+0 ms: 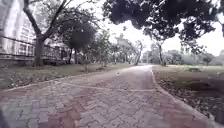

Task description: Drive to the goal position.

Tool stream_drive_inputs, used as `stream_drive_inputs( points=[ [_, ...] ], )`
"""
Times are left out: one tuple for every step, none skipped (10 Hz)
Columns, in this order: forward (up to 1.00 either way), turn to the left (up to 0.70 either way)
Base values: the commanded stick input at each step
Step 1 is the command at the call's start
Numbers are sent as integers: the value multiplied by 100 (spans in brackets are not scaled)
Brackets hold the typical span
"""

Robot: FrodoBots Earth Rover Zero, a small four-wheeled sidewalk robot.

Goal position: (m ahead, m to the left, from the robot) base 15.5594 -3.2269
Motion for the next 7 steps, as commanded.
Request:
stream_drive_inputs(
  points=[
    [70, 0],
    [70, 0],
    [70, 0],
    [70, 0],
    [70, 0],
    [70, 0],
    [70, 0]
  ],
)
